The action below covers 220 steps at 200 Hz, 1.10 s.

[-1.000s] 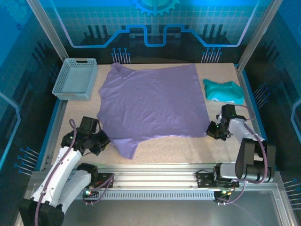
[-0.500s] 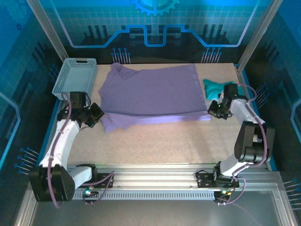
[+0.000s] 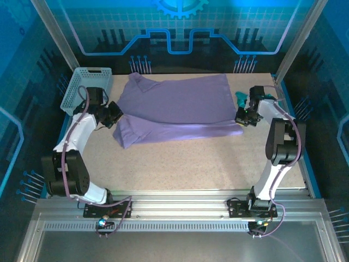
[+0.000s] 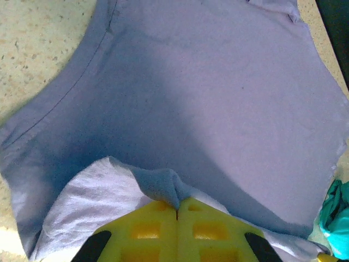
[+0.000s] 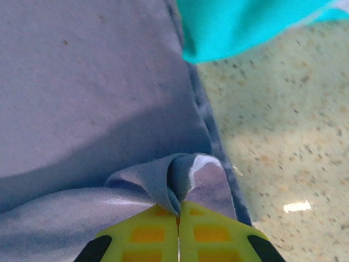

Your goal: Fold the inside-out t-shirt

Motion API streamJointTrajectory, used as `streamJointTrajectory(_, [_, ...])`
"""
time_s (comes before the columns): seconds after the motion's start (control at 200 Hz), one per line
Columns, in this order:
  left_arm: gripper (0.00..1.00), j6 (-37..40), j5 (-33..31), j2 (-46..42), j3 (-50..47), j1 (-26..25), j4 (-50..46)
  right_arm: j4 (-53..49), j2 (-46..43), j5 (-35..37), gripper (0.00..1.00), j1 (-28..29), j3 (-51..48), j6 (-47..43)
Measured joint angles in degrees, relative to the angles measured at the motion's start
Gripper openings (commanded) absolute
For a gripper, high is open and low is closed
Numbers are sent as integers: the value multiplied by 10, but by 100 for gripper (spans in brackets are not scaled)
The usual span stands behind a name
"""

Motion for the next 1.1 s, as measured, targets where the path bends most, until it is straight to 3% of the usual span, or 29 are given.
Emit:
streamJointTrajectory(0.205, [0, 2, -10, 75, 57, 5, 3, -10, 55, 12, 7, 16, 67, -2])
streamJointTrajectory(0.315, [2, 1, -14, 130, 110, 6, 3, -17, 87, 20, 13, 18, 99, -3])
streamJointTrajectory(0.485, [27, -13, -15, 248, 217, 6, 12, -28, 135, 37, 30, 19, 161, -13])
streamJointTrajectory(0.625, [44, -17, -14, 313, 275, 9, 14, -22, 122, 37, 39, 19, 155, -18])
streamJointTrajectory(0.735, [52, -17, -14, 294, 256, 10, 25, -5, 52, 36, 43, 22, 80, -21])
streamJointTrajectory(0.875, [58, -34, -10, 144, 88, 6, 87, 3, -43, 30, 45, 50, -12, -24])
streamJointTrajectory(0.995, [58, -52, -7, 15, -44, -16, 133, 4, -33, 30, 44, 84, -9, -37])
streamJointTrajectory(1.1, [56, -56, 6, 2, -95, -37, 166, 0, 12, 41, 42, 91, 9, -52])
